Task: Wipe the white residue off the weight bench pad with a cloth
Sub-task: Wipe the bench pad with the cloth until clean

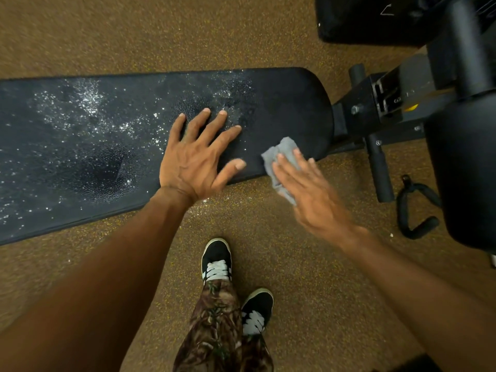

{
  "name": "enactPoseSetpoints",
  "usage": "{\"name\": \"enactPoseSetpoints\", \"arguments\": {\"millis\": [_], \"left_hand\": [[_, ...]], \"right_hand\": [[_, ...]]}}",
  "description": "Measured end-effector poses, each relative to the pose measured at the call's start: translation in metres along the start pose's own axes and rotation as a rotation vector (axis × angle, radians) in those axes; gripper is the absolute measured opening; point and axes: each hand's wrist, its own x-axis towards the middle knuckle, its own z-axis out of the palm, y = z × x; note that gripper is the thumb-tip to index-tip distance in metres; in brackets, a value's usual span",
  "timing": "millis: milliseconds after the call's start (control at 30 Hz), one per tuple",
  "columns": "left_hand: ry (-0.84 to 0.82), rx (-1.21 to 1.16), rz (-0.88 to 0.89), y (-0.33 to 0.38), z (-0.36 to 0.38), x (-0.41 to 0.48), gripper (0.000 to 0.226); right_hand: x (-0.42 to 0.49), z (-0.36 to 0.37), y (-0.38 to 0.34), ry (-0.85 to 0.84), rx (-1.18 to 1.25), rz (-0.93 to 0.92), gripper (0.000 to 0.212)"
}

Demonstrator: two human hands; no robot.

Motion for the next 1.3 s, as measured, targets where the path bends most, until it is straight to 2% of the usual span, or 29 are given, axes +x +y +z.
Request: {"name": "enactPoseSetpoints", "arguments": {"millis": [100, 200, 267, 333, 433, 567, 667, 767, 833, 900, 1067, 1200, 1300], "left_hand": [[0.055, 0.002, -0.032, 0.001, 0.004, 0.0, 0.049], [0.068, 0.005, -0.024, 0.001, 0.006, 0.001, 0.046], [0.062, 0.003, -0.03, 0.0, 0.005, 0.001, 0.046], [0.057, -0.001, -0.035, 0.0, 0.005, 0.001, 0.046], [0.054, -0.006, -0.041, 0.0, 0.005, 0.001, 0.045], [0.05, -0.001, -0.047, 0.0, 0.006, 0.001, 0.045], [0.059, -0.01, -0.052, 0.0, 0.006, 0.001, 0.044], [0.073, -0.013, -0.053, 0.0, 0.008, 0.0, 0.044], [0.079, -0.011, -0.05, -0.001, 0.008, 0.0, 0.044], [0.076, -0.011, -0.048, -0.002, 0.008, 0.0, 0.046], [0.098, -0.052, -0.079, -0.001, 0.007, -0.001, 0.049], [0.14, -0.083, -0.086, 0.0, 0.009, 0.0, 0.049], [0.138, -0.081, -0.083, -0.001, 0.01, 0.0, 0.049]], "right_hand": [[0.013, -0.006, 0.009, 0.024, 0.015, 0.192, 0.072], [0.04, 0.001, -0.02, 0.096, 0.089, 0.293, 0.062], [0.046, 0.009, -0.045, 0.101, 0.135, 0.226, 0.058], [0.033, 0.016, -0.057, 0.054, 0.102, 0.065, 0.061], [-0.002, 0.021, -0.037, 0.014, 0.018, -0.05, 0.065], [0.0, 0.011, -0.007, 0.053, -0.018, 0.122, 0.071], [0.037, 0.007, -0.026, 0.104, 0.073, 0.224, 0.067], [0.051, 0.015, -0.057, 0.106, 0.157, 0.099, 0.065], [0.039, 0.02, -0.063, 0.077, 0.102, -0.032, 0.067], [0.023, 0.018, -0.05, 0.048, 0.043, -0.083, 0.069], [0.021, -0.009, -0.009, 0.019, -0.03, 0.049, 0.07], [0.067, -0.007, -0.038, 0.103, 0.126, 0.178, 0.057], [0.071, 0.006, -0.067, 0.086, 0.144, 0.067, 0.059]]}}
